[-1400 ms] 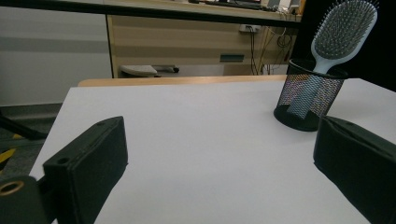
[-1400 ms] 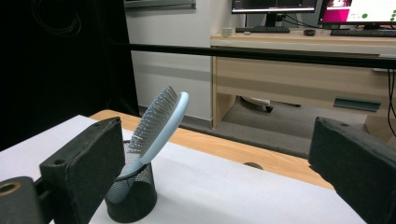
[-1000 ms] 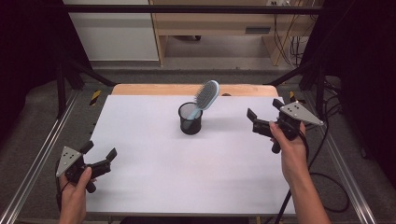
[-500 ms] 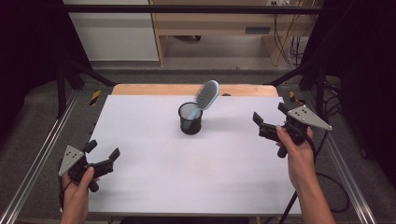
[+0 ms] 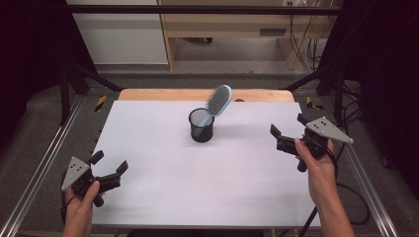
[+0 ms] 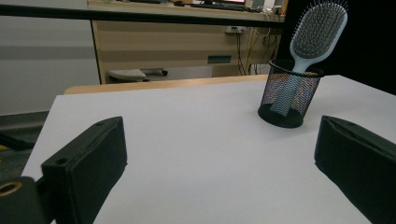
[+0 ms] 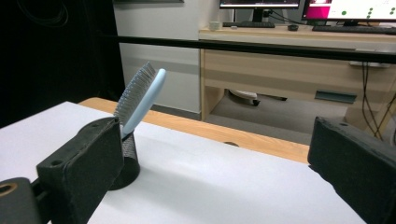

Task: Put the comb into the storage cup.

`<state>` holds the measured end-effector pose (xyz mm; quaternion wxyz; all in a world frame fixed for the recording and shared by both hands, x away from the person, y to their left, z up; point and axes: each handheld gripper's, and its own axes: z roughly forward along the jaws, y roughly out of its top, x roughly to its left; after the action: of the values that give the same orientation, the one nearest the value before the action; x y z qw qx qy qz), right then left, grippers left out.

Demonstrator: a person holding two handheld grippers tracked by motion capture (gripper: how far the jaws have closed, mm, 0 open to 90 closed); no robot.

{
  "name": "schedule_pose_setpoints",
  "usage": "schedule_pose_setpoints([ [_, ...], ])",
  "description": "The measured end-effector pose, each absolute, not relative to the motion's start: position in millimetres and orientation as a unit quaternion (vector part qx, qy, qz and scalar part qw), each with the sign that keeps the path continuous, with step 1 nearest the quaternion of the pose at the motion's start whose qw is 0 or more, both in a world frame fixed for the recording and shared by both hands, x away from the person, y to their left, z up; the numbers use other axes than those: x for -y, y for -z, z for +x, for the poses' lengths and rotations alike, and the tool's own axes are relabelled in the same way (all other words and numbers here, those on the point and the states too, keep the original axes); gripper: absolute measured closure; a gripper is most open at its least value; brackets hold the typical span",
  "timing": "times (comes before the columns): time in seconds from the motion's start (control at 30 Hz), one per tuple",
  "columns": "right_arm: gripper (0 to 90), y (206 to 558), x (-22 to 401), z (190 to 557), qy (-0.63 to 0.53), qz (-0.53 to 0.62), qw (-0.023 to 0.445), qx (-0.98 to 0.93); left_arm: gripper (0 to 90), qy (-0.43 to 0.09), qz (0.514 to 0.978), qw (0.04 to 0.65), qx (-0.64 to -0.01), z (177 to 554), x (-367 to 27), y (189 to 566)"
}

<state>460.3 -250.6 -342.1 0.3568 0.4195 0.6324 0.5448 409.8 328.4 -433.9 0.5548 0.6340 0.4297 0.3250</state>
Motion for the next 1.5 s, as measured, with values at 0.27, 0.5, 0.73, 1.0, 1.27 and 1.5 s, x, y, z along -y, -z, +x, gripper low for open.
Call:
schedule_pose_setpoints([
  [0.27,3.6,347.8,259.2,452.2,-0.547,0.414,0.368,-0.628,2.6,-0.324,0.632,0.554,-0.433,407.4,-330.8,435.3],
  [0.5,3.3,356.9,263.2,445.4,-0.548,0.412,0.367,-0.629,2.6,-0.327,0.627,0.558,-0.434,405.8,-332.8,438.0],
  [0.73,3.2,366.7,269.2,438.3,-0.553,0.411,0.367,-0.625,2.6,-0.328,0.625,0.56,-0.432,405.7,-334.1,439.4],
  [1.0,3.2,377.9,278.6,430.0,-0.555,0.42,0.363,-0.62,2.7,-0.336,0.622,0.561,-0.431,406.3,-338.0,441.4],
  [1.27,3.2,390.3,290.1,422.3,-0.552,0.428,0.363,-0.617,2.7,-0.339,0.615,0.567,-0.429,405.9,-341.4,441.7],
  [1.5,3.2,401.7,296.2,416.1,-0.547,0.433,0.359,-0.62,2.7,-0.338,0.617,0.568,-0.428,405.9,-341.6,442.0],
])
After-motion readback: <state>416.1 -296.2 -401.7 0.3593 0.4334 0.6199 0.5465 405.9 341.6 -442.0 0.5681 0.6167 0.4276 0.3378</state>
